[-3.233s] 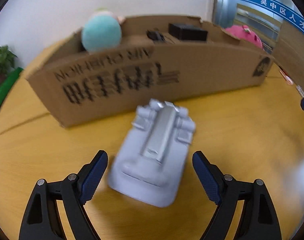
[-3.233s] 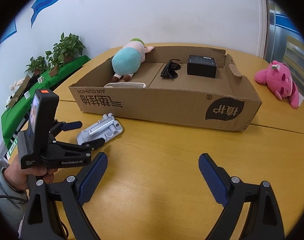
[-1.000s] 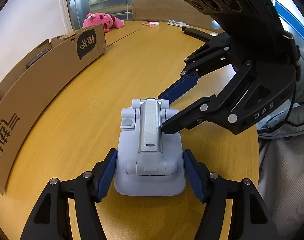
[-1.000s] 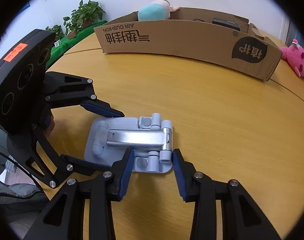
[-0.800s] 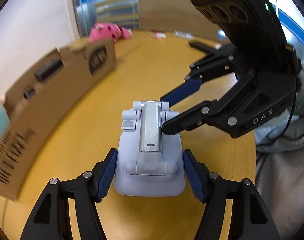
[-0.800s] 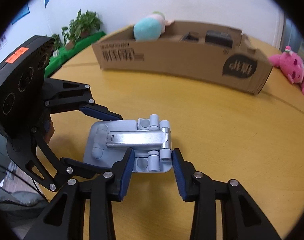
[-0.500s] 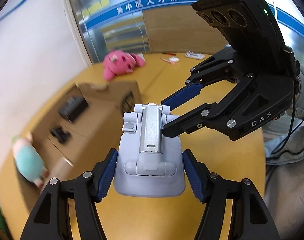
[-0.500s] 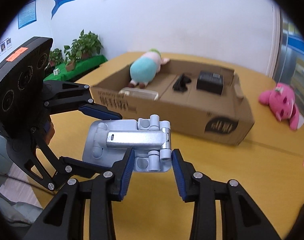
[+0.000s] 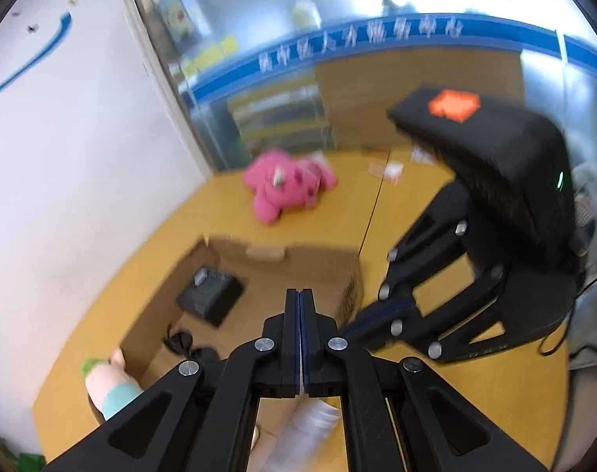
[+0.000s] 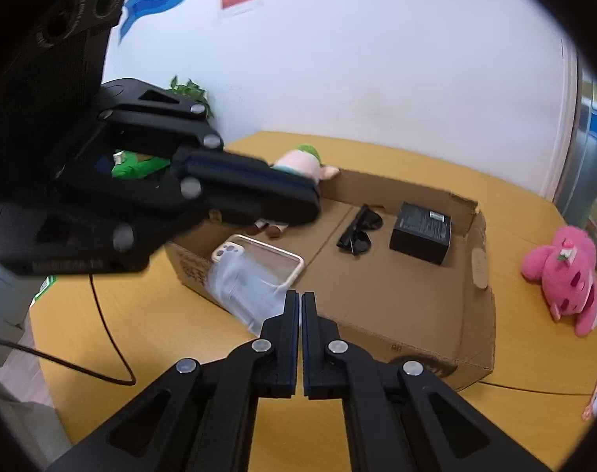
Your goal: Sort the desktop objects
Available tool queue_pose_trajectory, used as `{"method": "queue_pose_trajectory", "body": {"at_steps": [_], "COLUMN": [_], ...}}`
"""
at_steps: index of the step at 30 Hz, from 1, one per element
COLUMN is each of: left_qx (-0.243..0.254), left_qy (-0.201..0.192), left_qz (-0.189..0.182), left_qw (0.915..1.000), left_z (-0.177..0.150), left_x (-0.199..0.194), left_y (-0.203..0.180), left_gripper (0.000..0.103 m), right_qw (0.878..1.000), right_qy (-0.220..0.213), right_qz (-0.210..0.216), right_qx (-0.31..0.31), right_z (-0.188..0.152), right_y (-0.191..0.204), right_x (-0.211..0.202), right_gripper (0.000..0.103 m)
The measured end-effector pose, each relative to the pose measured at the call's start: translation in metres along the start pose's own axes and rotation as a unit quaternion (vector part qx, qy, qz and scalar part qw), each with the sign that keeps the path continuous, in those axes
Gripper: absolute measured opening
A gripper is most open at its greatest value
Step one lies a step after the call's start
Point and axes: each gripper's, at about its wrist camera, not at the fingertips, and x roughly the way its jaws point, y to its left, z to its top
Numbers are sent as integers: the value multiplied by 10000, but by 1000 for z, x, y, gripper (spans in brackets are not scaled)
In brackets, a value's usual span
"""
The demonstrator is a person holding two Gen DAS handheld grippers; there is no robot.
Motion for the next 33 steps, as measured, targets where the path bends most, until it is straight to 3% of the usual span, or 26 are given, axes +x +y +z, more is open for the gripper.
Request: {"method": "queue_pose_trajectory", "body": {"at_steps": [3, 6, 8, 9, 10, 11, 12, 13, 16, 20, 22, 25, 28, 30, 33], "left_qx": [-284, -663, -1059, -1264, -1518, -1708, -1938, -2169, -2714, -3137, -3464, -3817, -4125, -4146, -4004], "left_qy": [302, 493, 697, 796, 859, 886, 919, 964, 1147, 1529, 1756, 2000, 2123, 2024, 2005], "left_qz": [-42, 169, 346, 449, 518, 543, 564, 521, 307, 413, 49, -408, -737, -817, -887], "left_qw": [9991, 9964, 9913, 9878, 9833, 9798, 9751, 9700, 9551, 9362, 9215, 9015, 8828, 8835, 8897], "left_z": [-23, -53, -71, -81, -93, -104, -116, -126, -158, -192, -212, -234, -246, -245, -237], "left_x": [18, 14, 12, 9, 3, -4, -12, -16, -33, -52, -57, -53, -50, -52, -51], "left_y": [6, 6, 6, 4, 3, 0, -4, -5, -21, -43, -53, -67, -79, -88, -100], "left_gripper": [0, 1, 8, 23, 44, 54, 68, 70, 71, 72, 76, 76, 76, 76, 76], "right_qw": [9982, 9945, 9927, 9912, 9895, 9876, 9856, 9837, 9744, 9478, 9423, 9456, 9497, 9563, 9657], "right_qy": [288, 493, 579, 673, 791, 938, 1101, 1236, 1580, 2063, 2084, 2017, 1784, 1527, 1526], "right_qz": [-101, -36, 96, 203, 287, 382, 502, 676, 1382, 2398, 2620, 2492, 2088, 1762, 1452], "right_qx": [523, 924, 1055, 1122, 1174, 1197, 1184, 1117, 800, 400, 61, -563, -1502, -1762, -1520], "right_z": [-19, -45, -55, -60, -67, -73, -78, -85, -98, -116, -123, -140, -155, -163, -161], "right_y": [-30, -54, -60, -61, -58, -53, -47, -36, 2, 56, 90, 140, 173, 178, 159], "right_x": [23, 27, 28, 31, 34, 37, 42, 46, 51, 51, 47, 50, 44, 38, 38], "right_gripper": [1, 3, 4, 4, 13, 34, 45, 59, 61, 61, 66, 80, 79, 81, 81]}}
